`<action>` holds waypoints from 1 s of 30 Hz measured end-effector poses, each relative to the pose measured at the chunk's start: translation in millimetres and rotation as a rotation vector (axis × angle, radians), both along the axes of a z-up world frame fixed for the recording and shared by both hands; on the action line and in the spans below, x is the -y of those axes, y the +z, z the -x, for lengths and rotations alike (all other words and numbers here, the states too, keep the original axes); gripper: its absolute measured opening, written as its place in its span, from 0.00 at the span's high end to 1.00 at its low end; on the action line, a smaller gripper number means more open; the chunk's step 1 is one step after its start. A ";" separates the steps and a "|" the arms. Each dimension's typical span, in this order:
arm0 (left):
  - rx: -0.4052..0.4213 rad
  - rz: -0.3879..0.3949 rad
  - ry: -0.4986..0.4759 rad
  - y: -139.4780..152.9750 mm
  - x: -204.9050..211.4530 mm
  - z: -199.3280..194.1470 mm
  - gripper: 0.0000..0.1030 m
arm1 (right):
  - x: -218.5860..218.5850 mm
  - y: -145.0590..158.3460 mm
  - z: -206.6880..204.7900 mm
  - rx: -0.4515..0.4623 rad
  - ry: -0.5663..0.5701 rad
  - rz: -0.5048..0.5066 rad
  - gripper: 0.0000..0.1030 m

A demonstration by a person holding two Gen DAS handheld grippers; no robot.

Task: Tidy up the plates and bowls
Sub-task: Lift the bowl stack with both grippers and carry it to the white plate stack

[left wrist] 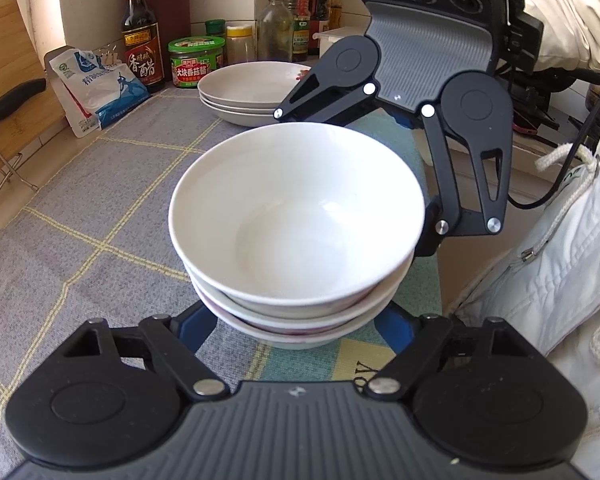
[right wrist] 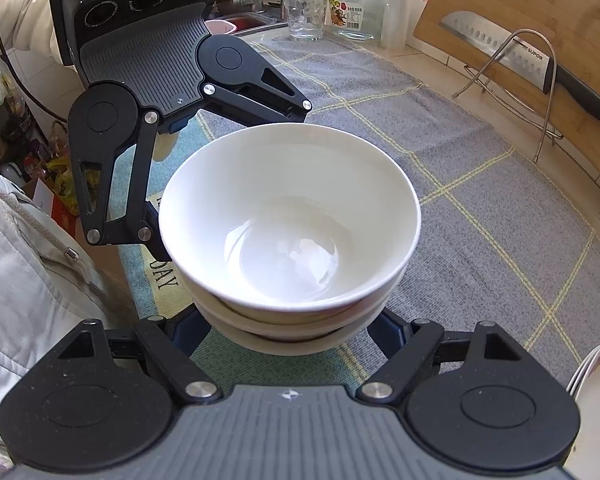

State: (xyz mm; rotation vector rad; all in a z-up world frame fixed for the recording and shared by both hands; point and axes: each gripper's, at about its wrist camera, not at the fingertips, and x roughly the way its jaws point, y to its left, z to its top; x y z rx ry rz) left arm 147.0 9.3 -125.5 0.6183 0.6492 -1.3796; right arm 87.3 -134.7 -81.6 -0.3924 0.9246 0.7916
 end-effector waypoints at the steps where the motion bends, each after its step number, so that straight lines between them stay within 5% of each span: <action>1: -0.001 -0.001 0.002 1.1 0.4 0.6 0.18 | 0.7 1.2 0.1 -0.002 0.002 -0.002 0.15; 14: 0.043 0.012 0.038 29.1 28.0 6.7 0.18 | 34.5 32.2 3.2 0.035 0.043 -0.013 0.15; 30: 0.103 0.062 0.047 43.9 135.5 -9.6 0.18 | 144.5 63.2 -0.9 0.100 0.048 0.028 0.15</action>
